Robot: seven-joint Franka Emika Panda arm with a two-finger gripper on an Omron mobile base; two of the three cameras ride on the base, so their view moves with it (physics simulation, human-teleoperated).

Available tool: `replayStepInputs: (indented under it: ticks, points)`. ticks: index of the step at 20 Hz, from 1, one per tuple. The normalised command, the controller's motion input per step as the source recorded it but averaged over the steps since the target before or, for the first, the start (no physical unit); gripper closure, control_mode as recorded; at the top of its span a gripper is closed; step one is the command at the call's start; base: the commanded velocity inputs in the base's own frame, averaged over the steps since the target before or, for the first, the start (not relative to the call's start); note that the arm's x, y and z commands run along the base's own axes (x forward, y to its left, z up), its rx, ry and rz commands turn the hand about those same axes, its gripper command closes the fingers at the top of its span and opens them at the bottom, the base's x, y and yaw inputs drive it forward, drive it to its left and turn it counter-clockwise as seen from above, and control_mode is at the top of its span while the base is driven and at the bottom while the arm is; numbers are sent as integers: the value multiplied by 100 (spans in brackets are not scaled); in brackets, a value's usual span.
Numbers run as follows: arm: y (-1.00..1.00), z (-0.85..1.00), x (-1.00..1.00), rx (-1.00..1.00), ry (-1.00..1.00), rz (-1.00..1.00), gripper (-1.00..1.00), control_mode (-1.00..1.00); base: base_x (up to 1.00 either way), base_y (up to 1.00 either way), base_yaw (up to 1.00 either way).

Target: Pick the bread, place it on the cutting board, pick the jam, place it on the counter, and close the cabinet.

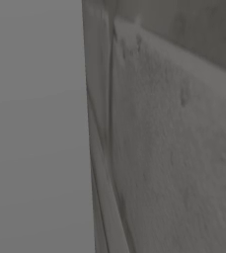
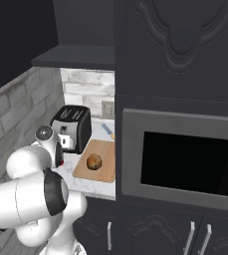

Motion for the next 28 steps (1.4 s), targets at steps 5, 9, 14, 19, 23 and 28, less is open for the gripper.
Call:
replayStepInputs:
  ticks: [5,9,14,19,23,28]
  points:
    - [-15,20,-17,1,-3,0,-100,-100,0,0,0]
    - [-11,29,-15,2,-4,0,-100,-100,0,0,0]
    - [-9,26,-17,1,-5,0,-100,-100,0,0,0]
    - [-5,27,-12,1,-4,0,-100,-100,0,0,0]
    - [-4,28,-8,1,-4,0,-100,-100,0,0,0]
    - [-2,25,-9,1,-6,0,-100,-100,0,0,0]
